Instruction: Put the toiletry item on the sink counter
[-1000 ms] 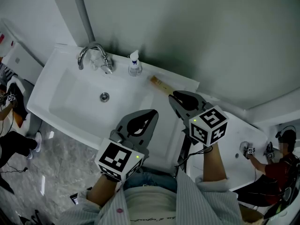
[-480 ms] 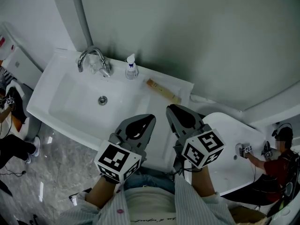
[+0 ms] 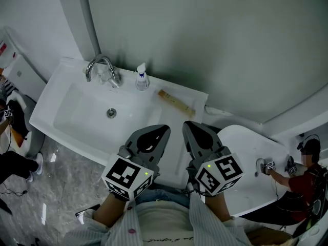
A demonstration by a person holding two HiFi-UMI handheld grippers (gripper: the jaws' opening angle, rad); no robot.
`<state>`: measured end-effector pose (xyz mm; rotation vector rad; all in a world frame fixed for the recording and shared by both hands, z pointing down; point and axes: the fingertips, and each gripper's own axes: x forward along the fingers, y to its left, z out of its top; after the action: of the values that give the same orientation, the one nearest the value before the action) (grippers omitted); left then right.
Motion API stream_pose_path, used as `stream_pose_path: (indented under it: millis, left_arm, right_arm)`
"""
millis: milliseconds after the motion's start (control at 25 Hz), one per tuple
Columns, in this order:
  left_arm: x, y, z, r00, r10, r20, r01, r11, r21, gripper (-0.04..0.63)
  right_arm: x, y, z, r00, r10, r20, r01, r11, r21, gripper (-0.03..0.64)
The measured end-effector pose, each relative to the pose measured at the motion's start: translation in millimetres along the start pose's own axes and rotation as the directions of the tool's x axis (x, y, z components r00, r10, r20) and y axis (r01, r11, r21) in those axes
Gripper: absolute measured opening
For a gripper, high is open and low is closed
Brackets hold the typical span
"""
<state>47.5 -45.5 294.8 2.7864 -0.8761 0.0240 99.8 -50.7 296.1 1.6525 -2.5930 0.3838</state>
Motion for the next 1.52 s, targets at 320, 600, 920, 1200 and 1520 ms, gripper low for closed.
stream_pose_path:
  millis: [320,600,920,1200,1520]
  left_arm:
    - [-5,-4,9,1.000,-0.008,0.025,0.007,1.000,0.020,0.017]
    - [-10,-1,9,1.000,-0.005,0.031,0.004,1.000,0.018,0.017]
    - [-15,3,9,1.000,-0.006,0.030,0.006,1.000,0.011,0.017]
    - [-13,1,8,0.999,-0.025,0.026,0.024,1.000,0.018,0.017]
    - [-11,0,5,0.998,-0.065,0.008,0.065,0.998,0.003,0.017]
  right_arm:
    - [-3,17,4,1.000,0.026,0.007,-0.025,0.999,-0.019,0.009]
    - [1,24,-2,0.999,0.042,-0.003,-0.042,0.999,-0.007,0.009]
    - [5,29,-1,0.999,0.040,-0.018,-0.041,0.999,-0.016,0.009]
    - [5,29,-3,0.999,0.028,-0.026,-0.028,0.999,-0.022,0.009]
    - [7,25,-5,0.999,0.013,-0.035,-0.013,1.000,-0.013,0.009]
